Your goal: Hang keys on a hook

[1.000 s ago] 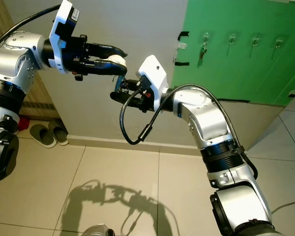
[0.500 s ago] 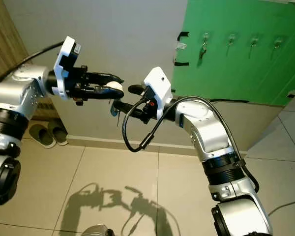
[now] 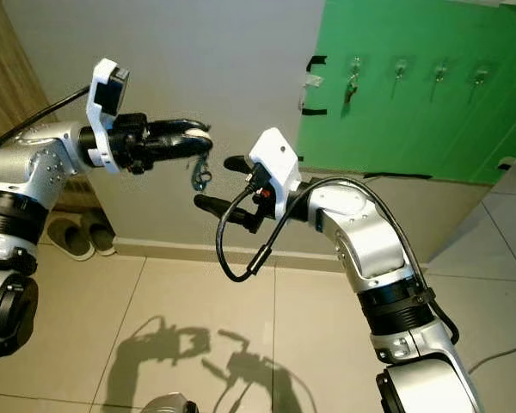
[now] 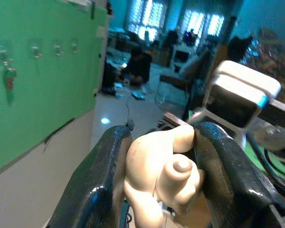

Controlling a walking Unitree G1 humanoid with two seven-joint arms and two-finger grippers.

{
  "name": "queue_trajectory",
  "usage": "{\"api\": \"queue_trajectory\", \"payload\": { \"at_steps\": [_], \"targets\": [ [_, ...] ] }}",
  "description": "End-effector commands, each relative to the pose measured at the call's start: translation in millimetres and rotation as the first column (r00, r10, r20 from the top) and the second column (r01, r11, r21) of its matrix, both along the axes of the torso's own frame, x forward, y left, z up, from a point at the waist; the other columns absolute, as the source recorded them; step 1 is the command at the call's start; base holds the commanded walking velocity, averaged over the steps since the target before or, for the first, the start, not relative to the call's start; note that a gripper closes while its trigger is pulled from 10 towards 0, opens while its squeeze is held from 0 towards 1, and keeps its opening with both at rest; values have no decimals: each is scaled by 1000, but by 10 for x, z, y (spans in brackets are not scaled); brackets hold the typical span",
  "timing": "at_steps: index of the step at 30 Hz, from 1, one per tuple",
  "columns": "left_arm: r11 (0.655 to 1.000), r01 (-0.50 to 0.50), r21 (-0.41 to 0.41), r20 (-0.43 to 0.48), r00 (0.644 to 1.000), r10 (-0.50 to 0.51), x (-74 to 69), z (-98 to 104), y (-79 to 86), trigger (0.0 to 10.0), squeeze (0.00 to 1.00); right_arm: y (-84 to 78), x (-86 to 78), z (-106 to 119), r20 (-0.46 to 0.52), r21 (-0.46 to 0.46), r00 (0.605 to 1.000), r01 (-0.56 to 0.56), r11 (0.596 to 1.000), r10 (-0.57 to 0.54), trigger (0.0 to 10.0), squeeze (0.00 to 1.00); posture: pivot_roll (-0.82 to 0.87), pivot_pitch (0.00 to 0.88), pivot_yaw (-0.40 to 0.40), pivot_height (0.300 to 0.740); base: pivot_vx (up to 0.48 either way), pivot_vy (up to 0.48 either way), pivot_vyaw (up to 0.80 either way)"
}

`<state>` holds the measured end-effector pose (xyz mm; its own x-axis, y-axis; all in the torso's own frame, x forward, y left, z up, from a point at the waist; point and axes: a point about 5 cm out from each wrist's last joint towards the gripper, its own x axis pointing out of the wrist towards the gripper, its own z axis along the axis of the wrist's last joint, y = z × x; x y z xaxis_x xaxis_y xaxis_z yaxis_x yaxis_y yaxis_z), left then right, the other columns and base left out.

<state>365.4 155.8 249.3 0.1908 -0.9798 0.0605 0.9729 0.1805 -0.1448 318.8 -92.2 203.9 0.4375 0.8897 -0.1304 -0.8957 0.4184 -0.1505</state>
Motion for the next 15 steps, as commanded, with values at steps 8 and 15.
{"api": "queue_trajectory", "payload": {
  "at_steps": [8,15],
  "targets": [
    [1000,-21,0,-3,1000,21,20,60,25,10000,0,27,37,115,20,31,999,25,999,-25,10000,0,9,0,19,740,0,0,0],
    [999,-27,23,-3,1000,27,25,31,16,10000,0,103,119,175,25,71,994,108,992,-110,10000,0,13,0,20,740,0,0,0]
  ]
}}
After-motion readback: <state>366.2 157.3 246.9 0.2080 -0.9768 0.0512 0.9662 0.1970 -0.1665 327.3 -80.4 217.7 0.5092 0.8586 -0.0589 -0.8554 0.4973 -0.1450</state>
